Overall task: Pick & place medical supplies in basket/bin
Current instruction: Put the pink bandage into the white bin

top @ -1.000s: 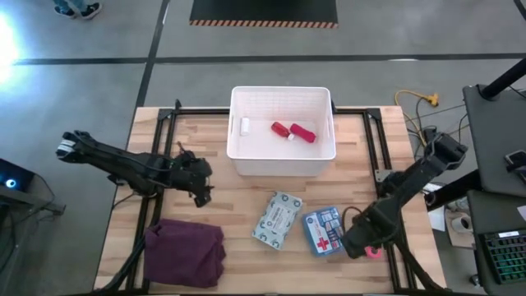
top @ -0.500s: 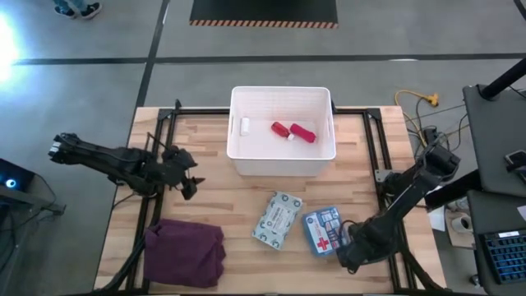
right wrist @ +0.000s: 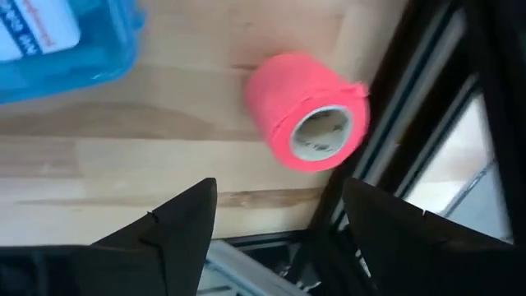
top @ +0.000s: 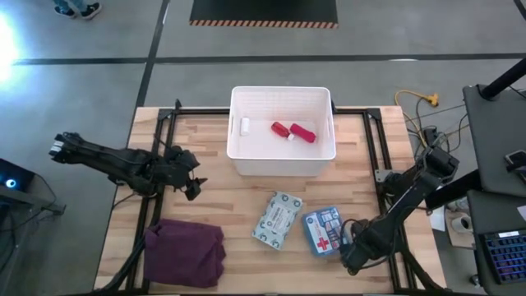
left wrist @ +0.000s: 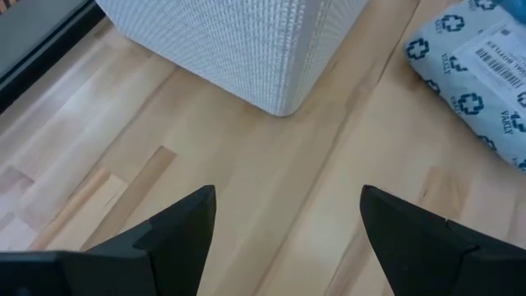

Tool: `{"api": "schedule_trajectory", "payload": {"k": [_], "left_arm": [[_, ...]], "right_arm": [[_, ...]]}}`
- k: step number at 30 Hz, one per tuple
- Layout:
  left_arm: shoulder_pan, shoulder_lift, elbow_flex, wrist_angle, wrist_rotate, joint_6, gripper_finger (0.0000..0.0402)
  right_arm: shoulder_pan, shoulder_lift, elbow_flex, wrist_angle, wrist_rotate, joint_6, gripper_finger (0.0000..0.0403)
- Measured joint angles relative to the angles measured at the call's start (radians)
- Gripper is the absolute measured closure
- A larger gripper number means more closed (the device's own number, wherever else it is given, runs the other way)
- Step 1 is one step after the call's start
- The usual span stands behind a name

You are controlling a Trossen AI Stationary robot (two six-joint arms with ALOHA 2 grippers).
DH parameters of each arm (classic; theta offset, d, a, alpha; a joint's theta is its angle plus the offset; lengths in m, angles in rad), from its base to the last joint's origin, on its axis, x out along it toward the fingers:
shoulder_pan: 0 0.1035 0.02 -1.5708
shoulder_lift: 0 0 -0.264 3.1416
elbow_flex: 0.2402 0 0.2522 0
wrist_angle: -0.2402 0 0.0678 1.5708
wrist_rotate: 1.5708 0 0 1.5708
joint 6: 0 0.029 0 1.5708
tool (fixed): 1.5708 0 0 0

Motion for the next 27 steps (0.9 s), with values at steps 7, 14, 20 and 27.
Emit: {"api": "schedule_trajectory", "payload": {"k": [7, 14, 20, 27], "left_arm": [[0.0, 0.045, 0.0, 0.001, 0.0, -0.001, 0.0118], [0.0, 0.059, 0.0, 0.001, 0.001, -0.011, 0.0118], [0.001, 0.059, 0.0, 0.002, 0.001, -0.017, 0.0118], [0.001, 0.058, 0.0, 0.002, 0.001, -0.041, 0.0119]], "right_arm": [[0.0, 0.0, -0.035, 0.062, 0.026, -0.023, 0.015], [0.005, 0.012, -0.092, 0.102, 0.061, -0.034, 0.0154], [0.005, 0.016, -0.134, 0.102, 0.106, -0.065, 0.0158], [0.005, 0.018, -0.16, 0.123, 0.101, -0.134, 0.0201]]}}
